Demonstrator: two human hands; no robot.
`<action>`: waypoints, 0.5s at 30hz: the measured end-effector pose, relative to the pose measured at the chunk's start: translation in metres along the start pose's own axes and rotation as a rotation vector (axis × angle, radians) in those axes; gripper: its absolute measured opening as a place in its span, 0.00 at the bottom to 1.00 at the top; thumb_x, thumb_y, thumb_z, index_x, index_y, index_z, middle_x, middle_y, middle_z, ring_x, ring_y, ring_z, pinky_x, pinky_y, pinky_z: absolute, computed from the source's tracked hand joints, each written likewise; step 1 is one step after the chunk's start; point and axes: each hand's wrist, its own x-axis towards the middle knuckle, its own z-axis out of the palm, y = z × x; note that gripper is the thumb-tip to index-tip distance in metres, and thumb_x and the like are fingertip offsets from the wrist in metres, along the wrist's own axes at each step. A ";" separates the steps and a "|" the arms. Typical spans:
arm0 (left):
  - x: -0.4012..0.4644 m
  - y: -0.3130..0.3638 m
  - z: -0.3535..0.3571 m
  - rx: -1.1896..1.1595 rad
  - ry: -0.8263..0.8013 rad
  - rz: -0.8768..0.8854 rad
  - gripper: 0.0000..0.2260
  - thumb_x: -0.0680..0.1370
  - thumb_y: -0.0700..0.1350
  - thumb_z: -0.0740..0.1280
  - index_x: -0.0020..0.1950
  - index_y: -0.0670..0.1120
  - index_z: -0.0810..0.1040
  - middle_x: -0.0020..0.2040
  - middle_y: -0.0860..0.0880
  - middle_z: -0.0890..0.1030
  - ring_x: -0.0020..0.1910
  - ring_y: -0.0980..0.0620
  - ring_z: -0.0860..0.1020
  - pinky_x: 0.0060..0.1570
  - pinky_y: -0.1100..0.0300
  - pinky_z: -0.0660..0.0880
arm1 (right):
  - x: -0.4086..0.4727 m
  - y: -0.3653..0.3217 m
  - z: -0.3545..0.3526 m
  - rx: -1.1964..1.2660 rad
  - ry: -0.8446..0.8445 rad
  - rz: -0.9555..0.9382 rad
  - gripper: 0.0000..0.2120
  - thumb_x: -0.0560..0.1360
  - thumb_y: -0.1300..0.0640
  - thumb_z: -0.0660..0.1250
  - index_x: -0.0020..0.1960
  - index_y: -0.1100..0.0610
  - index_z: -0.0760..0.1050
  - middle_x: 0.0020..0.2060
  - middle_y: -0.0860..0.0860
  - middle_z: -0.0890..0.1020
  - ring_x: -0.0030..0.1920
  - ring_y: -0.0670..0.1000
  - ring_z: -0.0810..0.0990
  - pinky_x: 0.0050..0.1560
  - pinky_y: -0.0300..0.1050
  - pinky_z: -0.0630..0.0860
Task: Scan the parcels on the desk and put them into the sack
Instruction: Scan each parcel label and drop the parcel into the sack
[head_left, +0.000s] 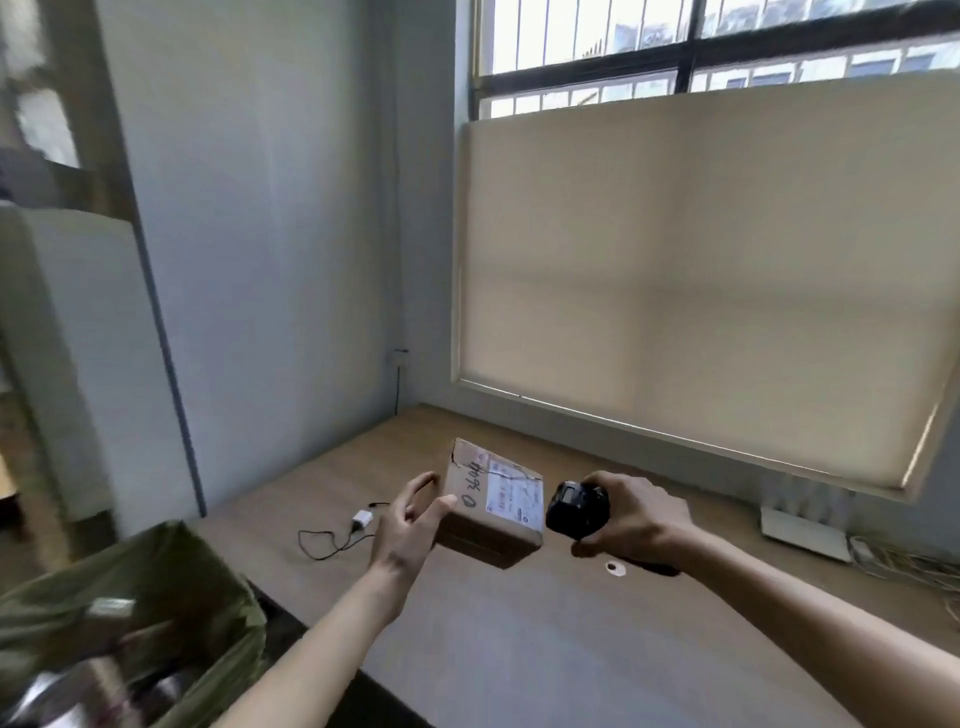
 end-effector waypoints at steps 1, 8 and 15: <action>0.002 0.000 -0.029 -0.015 0.028 -0.019 0.31 0.65 0.62 0.73 0.68 0.63 0.72 0.60 0.48 0.80 0.58 0.49 0.80 0.57 0.49 0.80 | 0.008 -0.027 0.014 0.089 -0.026 -0.005 0.35 0.59 0.36 0.80 0.63 0.38 0.74 0.56 0.42 0.83 0.57 0.49 0.81 0.52 0.45 0.76; 0.003 -0.005 -0.207 -0.180 0.195 -0.111 0.33 0.66 0.53 0.76 0.67 0.67 0.68 0.61 0.47 0.81 0.59 0.45 0.79 0.56 0.42 0.79 | 0.055 -0.210 0.108 0.582 -0.265 -0.229 0.19 0.62 0.50 0.85 0.49 0.51 0.83 0.38 0.44 0.84 0.39 0.43 0.82 0.43 0.41 0.78; -0.007 -0.023 -0.344 -0.207 0.384 -0.216 0.43 0.56 0.59 0.80 0.68 0.61 0.68 0.59 0.44 0.81 0.56 0.42 0.81 0.49 0.44 0.83 | 0.095 -0.360 0.180 0.689 -0.395 -0.410 0.20 0.62 0.49 0.85 0.53 0.45 0.84 0.43 0.44 0.87 0.43 0.45 0.85 0.49 0.41 0.81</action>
